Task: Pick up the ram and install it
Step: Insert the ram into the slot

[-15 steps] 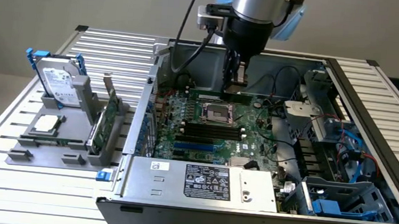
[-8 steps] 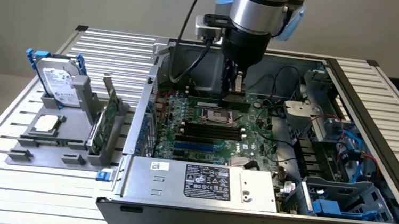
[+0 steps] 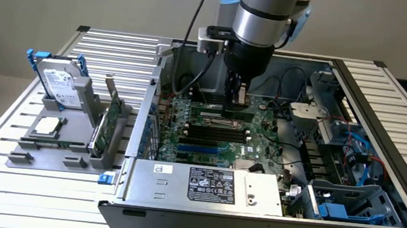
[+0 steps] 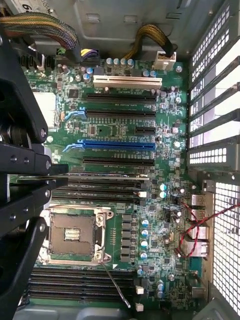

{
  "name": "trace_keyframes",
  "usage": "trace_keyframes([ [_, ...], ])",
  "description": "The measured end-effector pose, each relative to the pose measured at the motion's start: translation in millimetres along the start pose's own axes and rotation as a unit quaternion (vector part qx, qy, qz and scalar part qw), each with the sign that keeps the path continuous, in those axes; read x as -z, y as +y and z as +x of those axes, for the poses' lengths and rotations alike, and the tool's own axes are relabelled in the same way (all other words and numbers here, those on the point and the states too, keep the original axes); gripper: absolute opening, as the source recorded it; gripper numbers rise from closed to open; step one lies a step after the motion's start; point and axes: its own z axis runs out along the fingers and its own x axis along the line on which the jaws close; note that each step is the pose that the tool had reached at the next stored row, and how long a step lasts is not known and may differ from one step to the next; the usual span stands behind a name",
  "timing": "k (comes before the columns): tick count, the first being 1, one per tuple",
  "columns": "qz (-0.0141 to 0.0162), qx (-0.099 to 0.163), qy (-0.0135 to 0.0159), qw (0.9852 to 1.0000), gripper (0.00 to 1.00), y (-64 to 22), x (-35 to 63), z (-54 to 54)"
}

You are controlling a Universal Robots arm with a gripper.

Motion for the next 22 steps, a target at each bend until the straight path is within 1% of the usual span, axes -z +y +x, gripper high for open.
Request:
trace_keyframes([
  [6, 0.0, 0.0, 0.0001, 1.0, 0.14, -0.9, -10.1, 0.7],
  [8, 0.0, 0.0, -0.0001, 1.0, 0.14, -1.4, -16.2, 1.2],
  [9, 0.0, 0.0, 0.0, 1.0, 0.14, -1.9, -22.2, 1.2],
  [10, 0.0, 0.0, 0.0, 1.0, 0.14, -2.2, -25.4, 1.1],
  [18, -0.0001, -0.003, -0.0002, 1.0, 0.14, -4.6, -39.9, 0.6],
  [22, -0.0002, -0.007, -0.0013, 1.0, 0.14, -6.5, -46.7, -0.4],
])
